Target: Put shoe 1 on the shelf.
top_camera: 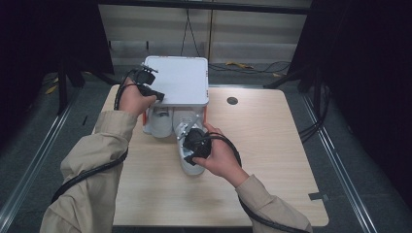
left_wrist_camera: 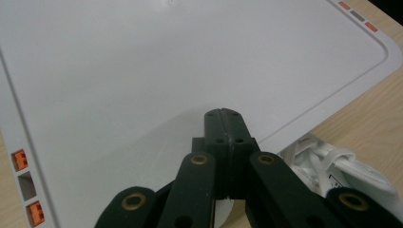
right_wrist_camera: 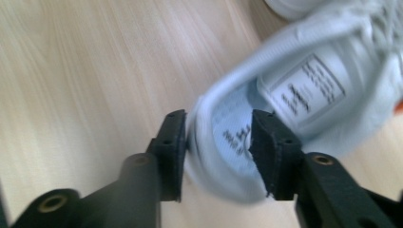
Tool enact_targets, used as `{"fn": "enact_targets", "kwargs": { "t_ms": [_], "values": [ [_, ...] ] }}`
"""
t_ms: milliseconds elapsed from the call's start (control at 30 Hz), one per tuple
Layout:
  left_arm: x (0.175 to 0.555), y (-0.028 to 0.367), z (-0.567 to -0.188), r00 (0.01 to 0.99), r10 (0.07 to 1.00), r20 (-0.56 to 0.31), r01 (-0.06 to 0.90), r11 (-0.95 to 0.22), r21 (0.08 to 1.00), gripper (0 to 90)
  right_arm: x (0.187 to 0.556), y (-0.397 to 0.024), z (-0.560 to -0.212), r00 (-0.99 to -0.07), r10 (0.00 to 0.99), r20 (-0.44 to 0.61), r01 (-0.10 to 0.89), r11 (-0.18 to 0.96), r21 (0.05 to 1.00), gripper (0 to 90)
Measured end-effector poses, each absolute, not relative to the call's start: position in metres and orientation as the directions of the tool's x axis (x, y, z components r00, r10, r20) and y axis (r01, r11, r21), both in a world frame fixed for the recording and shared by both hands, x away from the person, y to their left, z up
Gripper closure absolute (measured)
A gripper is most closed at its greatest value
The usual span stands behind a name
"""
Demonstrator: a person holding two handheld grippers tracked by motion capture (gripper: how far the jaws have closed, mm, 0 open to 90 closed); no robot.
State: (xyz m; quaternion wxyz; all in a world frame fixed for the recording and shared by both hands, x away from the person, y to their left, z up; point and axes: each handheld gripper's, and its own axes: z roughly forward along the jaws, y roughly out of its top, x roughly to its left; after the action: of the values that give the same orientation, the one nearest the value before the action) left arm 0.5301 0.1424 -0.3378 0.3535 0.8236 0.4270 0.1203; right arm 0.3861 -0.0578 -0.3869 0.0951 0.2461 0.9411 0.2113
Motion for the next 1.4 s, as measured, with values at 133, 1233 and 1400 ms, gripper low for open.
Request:
{"fn": "enact_targets", "kwargs": {
  "t_ms": [133, 1233, 1400],
  "values": [
    [0.529, 0.141, -0.338, 0.604, 0.791, -0.095, 0.616, -0.388, 0.686, 90.0, 0.377, -0.065, -0.38, -0.834, 0.549, -0.059, 0.47, 0.763, 0.445, 65.6],
    [0.529, 0.144, -0.34, 0.6, 0.79, -0.124, 0.617, -0.359, 0.701, 90.0, 0.383, -0.059, -0.422, -0.745, 0.665, 0.052, 0.63, 0.675, 0.385, 90.0],
    [0.529, 0.144, -0.34, 0.603, 0.788, -0.121, 0.614, -0.362, 0.701, 90.0, 0.401, -0.056, -0.423, -0.729, 0.684, 0.035, 0.639, 0.661, 0.393, 90.0]
  ]
}}
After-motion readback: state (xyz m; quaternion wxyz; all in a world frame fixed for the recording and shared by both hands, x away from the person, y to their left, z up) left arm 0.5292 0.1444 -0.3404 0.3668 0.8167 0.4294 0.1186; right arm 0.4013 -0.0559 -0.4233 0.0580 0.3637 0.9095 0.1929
